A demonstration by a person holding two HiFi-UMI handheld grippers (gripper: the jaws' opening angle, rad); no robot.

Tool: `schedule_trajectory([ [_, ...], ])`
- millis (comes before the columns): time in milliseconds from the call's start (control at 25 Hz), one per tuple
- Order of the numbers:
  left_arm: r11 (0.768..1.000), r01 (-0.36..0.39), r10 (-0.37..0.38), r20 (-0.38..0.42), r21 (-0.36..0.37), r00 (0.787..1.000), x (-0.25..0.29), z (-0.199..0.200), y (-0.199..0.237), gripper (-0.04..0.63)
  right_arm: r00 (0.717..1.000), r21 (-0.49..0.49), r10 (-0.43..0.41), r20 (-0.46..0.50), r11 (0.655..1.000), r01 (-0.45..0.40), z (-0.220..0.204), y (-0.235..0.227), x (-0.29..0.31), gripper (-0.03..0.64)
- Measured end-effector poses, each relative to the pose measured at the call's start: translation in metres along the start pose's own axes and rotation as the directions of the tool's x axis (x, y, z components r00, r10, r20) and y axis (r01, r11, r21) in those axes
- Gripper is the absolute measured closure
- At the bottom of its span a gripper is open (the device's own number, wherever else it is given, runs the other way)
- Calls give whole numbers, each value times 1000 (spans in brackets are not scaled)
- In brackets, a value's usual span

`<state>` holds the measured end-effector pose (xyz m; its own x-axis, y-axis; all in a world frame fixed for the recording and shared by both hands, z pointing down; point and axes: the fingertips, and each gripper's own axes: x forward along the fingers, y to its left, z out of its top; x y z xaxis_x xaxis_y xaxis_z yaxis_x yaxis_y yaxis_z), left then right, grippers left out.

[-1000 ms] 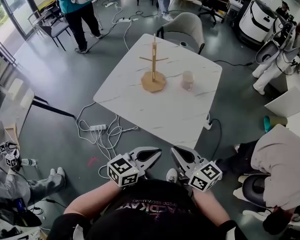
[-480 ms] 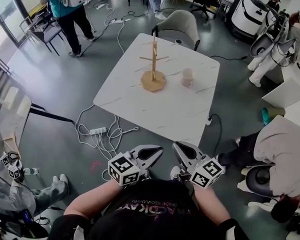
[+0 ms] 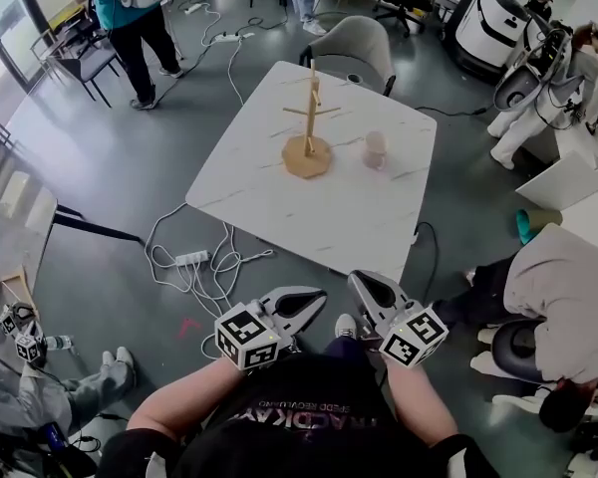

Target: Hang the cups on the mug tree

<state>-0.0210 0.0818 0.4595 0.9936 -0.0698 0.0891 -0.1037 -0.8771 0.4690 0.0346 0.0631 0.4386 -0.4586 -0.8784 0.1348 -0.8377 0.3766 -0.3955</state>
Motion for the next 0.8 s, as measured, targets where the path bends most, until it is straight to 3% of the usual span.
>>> schedule_trajectory([
  [280, 1000, -30, 30, 7, -9, 1000, 2, 5, 16, 598, 1000, -6, -7, -2, 1000, 7, 11, -24, 16, 607],
  [800, 995, -99, 100, 29, -28, 995, 51, 31, 54, 598, 1000, -22, -18, -9, 1000, 18, 49, -108, 43, 607],
])
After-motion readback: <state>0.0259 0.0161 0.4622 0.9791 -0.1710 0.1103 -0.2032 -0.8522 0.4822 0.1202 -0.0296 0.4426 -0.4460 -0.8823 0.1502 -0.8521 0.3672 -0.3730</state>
